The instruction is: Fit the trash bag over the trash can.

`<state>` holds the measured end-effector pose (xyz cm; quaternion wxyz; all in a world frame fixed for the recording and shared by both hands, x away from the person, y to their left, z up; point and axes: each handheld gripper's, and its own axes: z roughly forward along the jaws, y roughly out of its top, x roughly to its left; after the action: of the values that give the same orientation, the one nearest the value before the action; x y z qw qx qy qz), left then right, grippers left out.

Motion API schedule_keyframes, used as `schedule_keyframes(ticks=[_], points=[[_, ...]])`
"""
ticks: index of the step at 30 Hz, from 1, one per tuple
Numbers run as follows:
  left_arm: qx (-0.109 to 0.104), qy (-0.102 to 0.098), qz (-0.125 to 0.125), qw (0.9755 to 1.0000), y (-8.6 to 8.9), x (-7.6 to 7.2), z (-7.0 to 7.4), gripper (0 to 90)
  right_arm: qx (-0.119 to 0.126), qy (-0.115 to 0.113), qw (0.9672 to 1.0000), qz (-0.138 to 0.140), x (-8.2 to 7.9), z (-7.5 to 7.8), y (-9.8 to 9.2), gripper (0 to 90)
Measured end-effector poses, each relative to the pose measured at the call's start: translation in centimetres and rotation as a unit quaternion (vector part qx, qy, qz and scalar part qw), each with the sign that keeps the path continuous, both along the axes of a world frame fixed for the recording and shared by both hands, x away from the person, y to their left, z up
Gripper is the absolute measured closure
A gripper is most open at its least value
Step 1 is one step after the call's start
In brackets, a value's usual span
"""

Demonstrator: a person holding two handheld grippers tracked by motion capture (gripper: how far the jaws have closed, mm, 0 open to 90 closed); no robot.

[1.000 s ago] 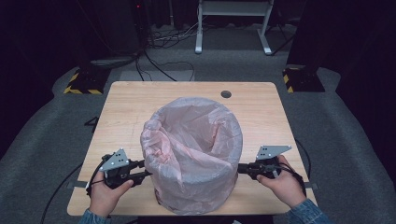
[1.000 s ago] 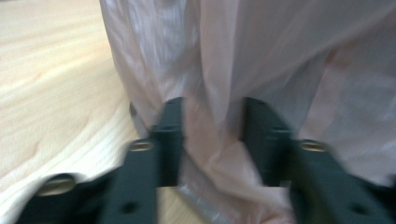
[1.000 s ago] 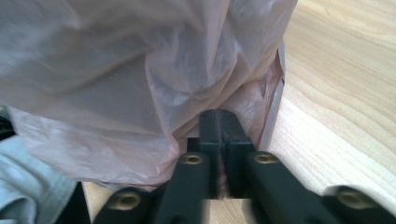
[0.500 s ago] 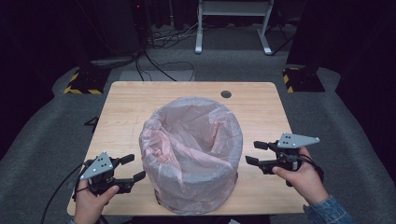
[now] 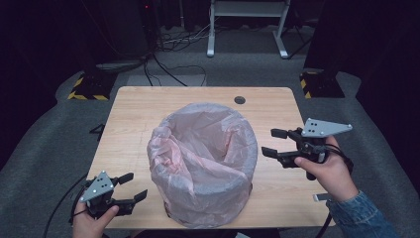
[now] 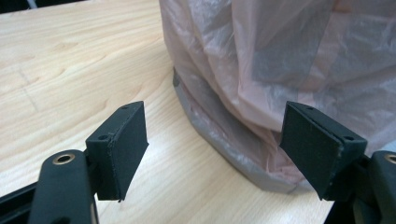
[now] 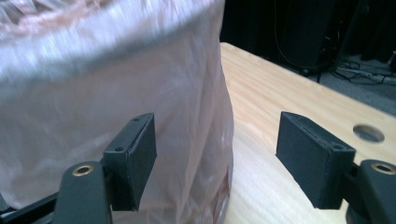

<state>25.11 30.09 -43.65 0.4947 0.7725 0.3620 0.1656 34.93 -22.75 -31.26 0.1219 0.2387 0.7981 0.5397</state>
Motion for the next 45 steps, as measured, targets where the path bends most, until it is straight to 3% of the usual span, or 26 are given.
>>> schedule_keyframes(ticks=[11, 19, 29, 40, 45], points=[[0.006, 0.005, 0.012, 0.9999, 0.5, 0.1, -0.6, 22.0, -0.002, -0.025, 0.9996, 0.012, 0.7, 4.1, 2.2, 29.2], [0.012, 0.016, 0.013, 0.9997, 0.8, 0.9, -1.9, 20.9, 0.009, -0.025, 0.9995, 0.015, 1.4, 6.4, 3.4, 28.6], [0.023, 0.025, 0.025, 0.9991, 1.1, 2.1, -3.2, 19.3, 0.007, -0.031, 0.9990, 0.030, 1.7, 7.8, 6.5, 28.5], [0.064, 0.042, 0.035, 0.9964, 0.9, 3.4, -5.1, 19.2, -0.006, -0.039, 0.9979, 0.052, 1.7, 9.0, 10.5, 27.1], [0.072, 0.047, 0.037, 0.9956, 1.0, 3.8, -5.8, 19.2, -0.009, -0.050, 0.9964, 0.067, 1.5, 9.8, 12.8, 26.5]])
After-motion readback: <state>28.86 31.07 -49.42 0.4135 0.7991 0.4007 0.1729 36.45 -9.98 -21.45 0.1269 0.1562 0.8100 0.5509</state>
